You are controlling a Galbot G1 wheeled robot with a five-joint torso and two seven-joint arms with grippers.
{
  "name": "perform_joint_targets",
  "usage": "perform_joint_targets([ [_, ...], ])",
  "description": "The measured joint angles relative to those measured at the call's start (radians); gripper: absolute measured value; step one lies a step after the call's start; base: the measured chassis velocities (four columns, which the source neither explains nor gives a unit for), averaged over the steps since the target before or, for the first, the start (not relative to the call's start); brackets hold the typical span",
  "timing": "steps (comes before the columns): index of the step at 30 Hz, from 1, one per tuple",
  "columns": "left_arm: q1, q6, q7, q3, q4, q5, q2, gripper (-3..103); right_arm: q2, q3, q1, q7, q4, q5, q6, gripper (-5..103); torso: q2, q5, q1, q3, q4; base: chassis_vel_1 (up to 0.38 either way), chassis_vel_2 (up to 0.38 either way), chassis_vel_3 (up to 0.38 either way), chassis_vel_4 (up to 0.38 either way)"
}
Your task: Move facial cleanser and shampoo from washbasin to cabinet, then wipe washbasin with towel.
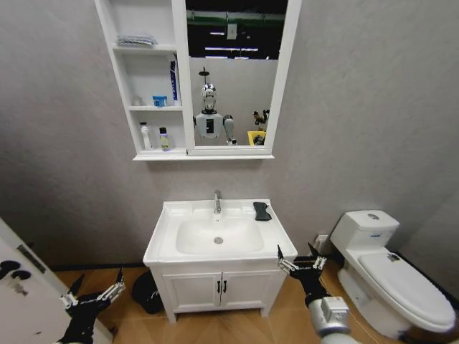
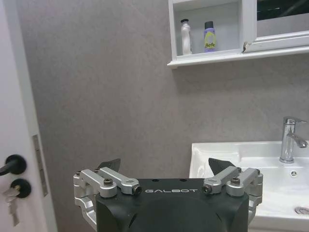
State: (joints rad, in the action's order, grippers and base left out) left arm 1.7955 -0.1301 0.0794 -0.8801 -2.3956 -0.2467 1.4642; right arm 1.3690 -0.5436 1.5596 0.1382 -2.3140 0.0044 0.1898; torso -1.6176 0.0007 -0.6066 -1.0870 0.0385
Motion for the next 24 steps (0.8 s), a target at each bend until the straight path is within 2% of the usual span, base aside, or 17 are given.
perform_joint_targets([
  [4,0.000,0.000,0.000,0.000,0.000,0.000,0.000,100,-0.002,0.005,0.003,-0.011,0.003,0.000,-0.005,100,0.000,-0.0016,0.000,0.000,-0.0002,0.359,-0.386,-0.375,0.352],
  [5,0.000,0.000,0.000,0.000,0.000,0.000,0.000,100,-0.004,0.005,0.004,-0.013,0.005,0.000,-0.008,100,0.000,0.0001,0.000,0.000,0.0000,0.391,-0.322,-0.382,0.378],
  [6,0.000,0.000,0.000,0.000,0.000,0.000,0.000,100,-0.004,0.005,0.004,-0.013,0.005,0.000,-0.008,100,0.000,0.0001,0.000,0.000,0.0000,0.391,-0.322,-0.382,0.378],
  [8,0.000,0.000,0.000,0.000,0.000,0.000,0.000,100,-0.004,0.009,0.007,-0.019,0.013,0.000,-0.017,100,0.000,-0.0020,0.000,0.000,0.0000,0.374,-0.378,-0.346,0.376],
  [11,0.000,0.000,0.000,0.000,0.000,0.000,0.000,100,-0.005,0.013,0.008,-0.023,0.019,0.000,-0.021,100,0.000,0.0006,0.000,0.000,-0.0001,0.369,-0.343,-0.349,0.338],
  [14,0.000,0.000,0.000,0.000,0.000,0.000,0.000,100,-0.005,0.016,0.007,-0.027,0.024,0.000,-0.025,100,0.000,-0.0019,0.000,0.000,0.0000,0.361,-0.332,-0.324,0.346],
  [15,0.000,0.000,0.000,0.000,0.000,0.000,0.000,100,-0.006,0.016,0.007,-0.028,0.027,0.000,-0.026,100,0.000,-0.0003,0.000,0.000,-0.0001,0.384,-0.327,-0.335,0.363],
  [17,0.000,0.000,0.000,0.000,0.000,0.000,0.000,100,-0.006,0.017,0.007,-0.032,0.031,0.000,-0.027,100,0.000,0.0001,0.000,0.000,-0.0002,0.384,-0.352,-0.341,0.356],
  [18,0.000,0.000,0.000,0.000,0.000,0.000,0.000,100,-0.006,0.015,0.007,-0.041,0.034,0.000,-0.031,100,0.000,-0.0024,0.000,0.000,0.0000,0.338,-0.376,-0.335,0.346],
  [23,0.000,0.000,0.000,0.000,0.000,0.000,0.000,100,-0.007,0.008,0.005,-0.087,0.052,-0.011,-0.054,100,0.000,0.0007,0.000,0.000,0.0000,0.345,-0.334,-0.346,0.349],
  [24,0.000,0.000,0.000,0.000,0.000,0.000,0.000,100,-0.004,0.009,-0.001,-0.092,0.064,-0.013,-0.079,100,0.000,-0.0025,0.000,0.000,0.0000,0.312,-0.351,-0.329,0.348],
])
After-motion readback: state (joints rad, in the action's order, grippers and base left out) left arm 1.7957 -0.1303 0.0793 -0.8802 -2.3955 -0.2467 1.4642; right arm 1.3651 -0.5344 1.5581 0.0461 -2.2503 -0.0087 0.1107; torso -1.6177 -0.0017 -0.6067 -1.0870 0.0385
